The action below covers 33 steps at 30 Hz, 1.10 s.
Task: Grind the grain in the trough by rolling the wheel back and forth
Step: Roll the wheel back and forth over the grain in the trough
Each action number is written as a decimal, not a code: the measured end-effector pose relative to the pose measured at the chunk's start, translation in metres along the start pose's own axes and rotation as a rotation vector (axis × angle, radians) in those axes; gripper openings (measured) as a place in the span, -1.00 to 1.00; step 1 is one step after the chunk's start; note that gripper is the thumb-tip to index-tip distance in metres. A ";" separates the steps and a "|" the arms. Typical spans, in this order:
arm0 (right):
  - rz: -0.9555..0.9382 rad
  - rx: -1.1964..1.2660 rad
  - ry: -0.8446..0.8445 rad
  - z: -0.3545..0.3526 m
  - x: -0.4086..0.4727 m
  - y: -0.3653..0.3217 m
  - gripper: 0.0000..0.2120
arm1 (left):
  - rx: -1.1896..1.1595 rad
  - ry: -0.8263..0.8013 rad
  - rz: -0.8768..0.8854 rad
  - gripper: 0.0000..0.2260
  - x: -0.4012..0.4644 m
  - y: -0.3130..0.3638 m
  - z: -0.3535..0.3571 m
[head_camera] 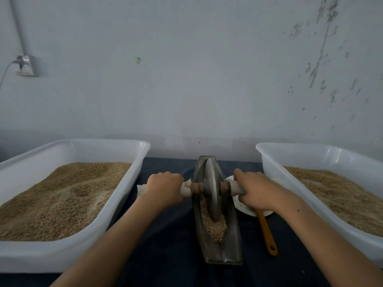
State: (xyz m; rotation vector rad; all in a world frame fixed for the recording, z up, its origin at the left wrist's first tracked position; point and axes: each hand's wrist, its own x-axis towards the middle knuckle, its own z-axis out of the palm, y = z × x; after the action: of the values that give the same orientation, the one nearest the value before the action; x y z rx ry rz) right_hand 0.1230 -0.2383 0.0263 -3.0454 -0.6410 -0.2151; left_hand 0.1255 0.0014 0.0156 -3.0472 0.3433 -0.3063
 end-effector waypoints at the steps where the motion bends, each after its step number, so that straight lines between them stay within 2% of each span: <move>1: 0.008 0.014 -0.035 -0.002 0.000 0.000 -0.75 | 0.002 -0.033 0.011 -0.82 0.000 -0.001 -0.002; 4: 0.027 0.057 -0.112 -0.007 -0.002 0.000 -0.66 | 0.005 -0.084 0.029 -0.79 0.000 -0.001 -0.007; 6: 0.025 0.057 -0.111 -0.006 -0.002 0.000 -0.69 | 0.011 -0.072 0.024 -0.79 0.001 0.001 -0.007; 9: 0.002 -0.026 -0.022 -0.002 -0.002 -0.002 -0.76 | 0.006 -0.004 0.003 -0.79 0.002 0.002 -0.001; 13: -0.006 -0.156 0.143 0.009 0.000 -0.006 -0.77 | -0.029 0.112 -0.009 -0.77 0.003 0.001 0.007; 16: -0.002 -0.131 0.198 0.013 0.000 -0.007 -0.77 | -0.062 0.153 0.013 -0.74 0.004 -0.001 0.011; 18: -0.013 -0.084 0.185 0.010 0.000 -0.005 -0.80 | -0.073 0.128 0.027 -0.73 0.004 -0.002 0.010; 21: -0.052 -0.050 0.086 0.002 0.001 -0.002 -0.83 | -0.077 -0.014 0.046 -0.72 0.004 -0.007 0.006; 26: -0.061 0.039 -0.050 -0.008 0.000 0.002 -0.74 | -0.102 -0.150 0.072 -0.71 0.001 -0.009 -0.006; 30: -0.066 0.024 -0.043 -0.012 -0.004 0.004 -0.79 | -0.078 -0.097 0.074 -0.69 -0.003 -0.006 -0.006; 33: -0.023 -0.038 0.039 -0.007 -0.004 0.007 -0.78 | -0.145 -0.042 0.056 -0.70 -0.002 -0.003 0.000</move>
State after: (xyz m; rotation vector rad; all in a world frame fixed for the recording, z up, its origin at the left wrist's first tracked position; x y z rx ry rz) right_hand 0.1216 -0.2464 0.0326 -3.0626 -0.6778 -0.2902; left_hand 0.1240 0.0050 0.0159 -3.1730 0.4675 -0.2240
